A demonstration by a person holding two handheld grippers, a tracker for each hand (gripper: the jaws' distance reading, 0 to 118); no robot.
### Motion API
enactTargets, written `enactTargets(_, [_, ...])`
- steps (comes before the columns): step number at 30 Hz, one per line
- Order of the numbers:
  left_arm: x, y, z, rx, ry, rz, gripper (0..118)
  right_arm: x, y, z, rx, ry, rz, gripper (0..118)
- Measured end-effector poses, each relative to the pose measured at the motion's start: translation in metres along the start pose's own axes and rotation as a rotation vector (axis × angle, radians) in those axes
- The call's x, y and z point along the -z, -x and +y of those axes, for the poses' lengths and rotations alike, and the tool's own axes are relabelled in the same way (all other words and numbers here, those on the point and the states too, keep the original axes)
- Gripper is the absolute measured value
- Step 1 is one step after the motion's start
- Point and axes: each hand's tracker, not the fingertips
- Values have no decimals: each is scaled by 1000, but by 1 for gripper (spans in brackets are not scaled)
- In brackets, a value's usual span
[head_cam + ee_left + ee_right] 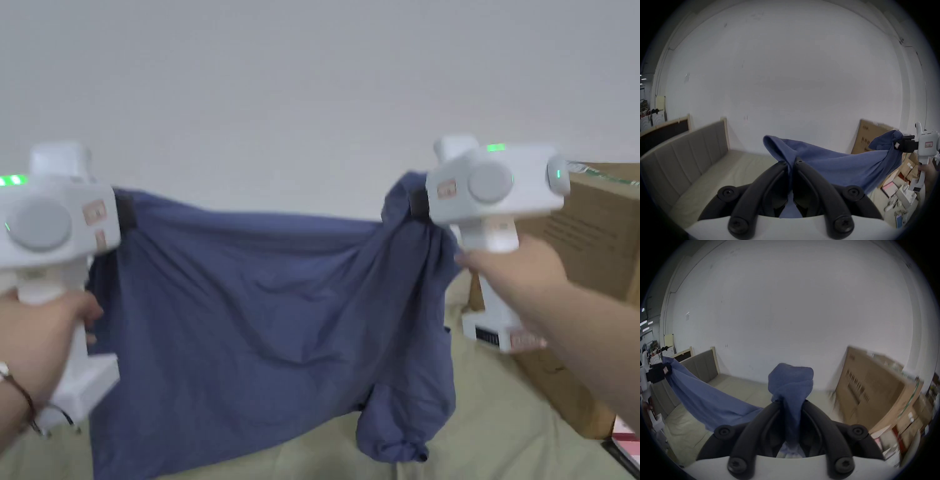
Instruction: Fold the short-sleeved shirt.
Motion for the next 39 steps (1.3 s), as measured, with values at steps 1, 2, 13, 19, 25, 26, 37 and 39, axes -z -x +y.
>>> enactTargets(1, [5, 2, -30, -14, 59, 8, 2, 7, 2, -33, 22, 48, 30, 10])
enactTargets(2, [8, 4, -58, -44, 128, -5, 2, 14, 5, -62, 32, 82, 36, 10])
enactTargets(13, [-121, 14, -227, -94, 228, -119, 2, -109, -4, -284, 110, 157, 114, 10])
enactTargets(19, [-193, 17, -199, -84, 177, -134, 2, -213, -16, -264, 133, 91, 116, 10])
enactTargets(25, [-188, 19, -236, -116, 419, -148, 2, -220, -16, -305, 201, 198, 134, 10])
enactTargets(26, [-183, 21, -248, -131, 466, -143, 2, -212, -15, -317, 214, 242, 118, 10])
enactTargets(37, [-179, 27, -314, -271, 581, -125, 110, -180, -14, -381, 394, 455, 5, 106])
enactTargets(39, [-181, 26, -309, -275, 567, -138, 110, -188, -9, -372, 349, 432, -24, 106])
